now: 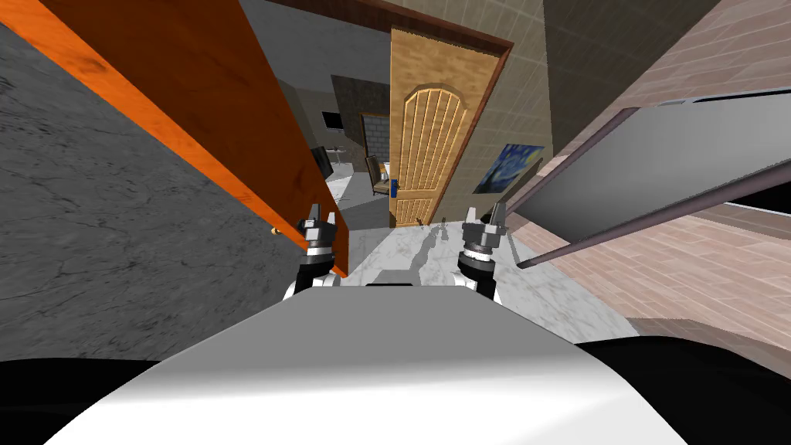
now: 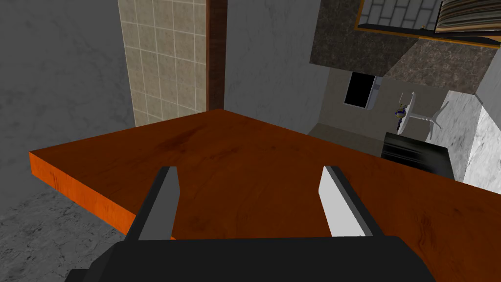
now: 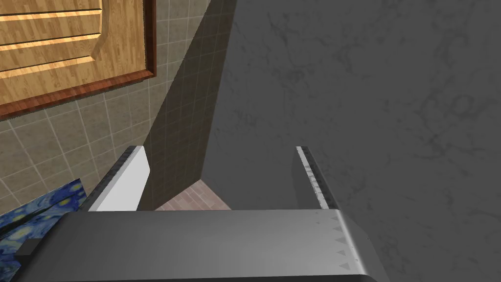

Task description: Pull the door open

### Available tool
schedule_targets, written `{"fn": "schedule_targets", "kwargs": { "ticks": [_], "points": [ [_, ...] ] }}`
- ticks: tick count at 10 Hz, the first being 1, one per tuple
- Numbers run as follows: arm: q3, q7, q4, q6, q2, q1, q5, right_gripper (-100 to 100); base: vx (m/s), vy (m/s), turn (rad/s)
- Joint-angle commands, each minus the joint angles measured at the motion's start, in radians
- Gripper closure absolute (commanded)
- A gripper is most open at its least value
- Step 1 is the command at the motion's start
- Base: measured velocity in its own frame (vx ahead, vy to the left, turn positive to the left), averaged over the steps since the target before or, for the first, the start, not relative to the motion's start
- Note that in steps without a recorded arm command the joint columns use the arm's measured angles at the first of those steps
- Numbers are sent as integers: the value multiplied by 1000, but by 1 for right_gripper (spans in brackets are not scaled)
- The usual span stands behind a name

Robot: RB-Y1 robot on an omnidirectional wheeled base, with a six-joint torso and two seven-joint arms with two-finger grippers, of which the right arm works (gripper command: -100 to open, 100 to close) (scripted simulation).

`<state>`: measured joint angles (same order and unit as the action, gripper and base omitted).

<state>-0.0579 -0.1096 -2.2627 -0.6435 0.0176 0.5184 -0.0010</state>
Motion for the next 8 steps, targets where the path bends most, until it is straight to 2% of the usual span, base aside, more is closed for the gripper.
{"fn": "schedule_targets", "kwargs": {
  "ticks": [1, 4, 5, 8],
  "points": [
    [-4, 3, 32, 2, 7, -19, -4, -100, -46, -59, 87],
    [-14, 12, 118, 8, 23, -68, -16, -100, 124, 30, 78],
    [-20, 17, 163, 11, 31, -94, -23, -100, 152, 8, 109],
    [-29, 25, 242, 16, 44, -140, -34, -100, 97, 1, 74]
  ]
}}
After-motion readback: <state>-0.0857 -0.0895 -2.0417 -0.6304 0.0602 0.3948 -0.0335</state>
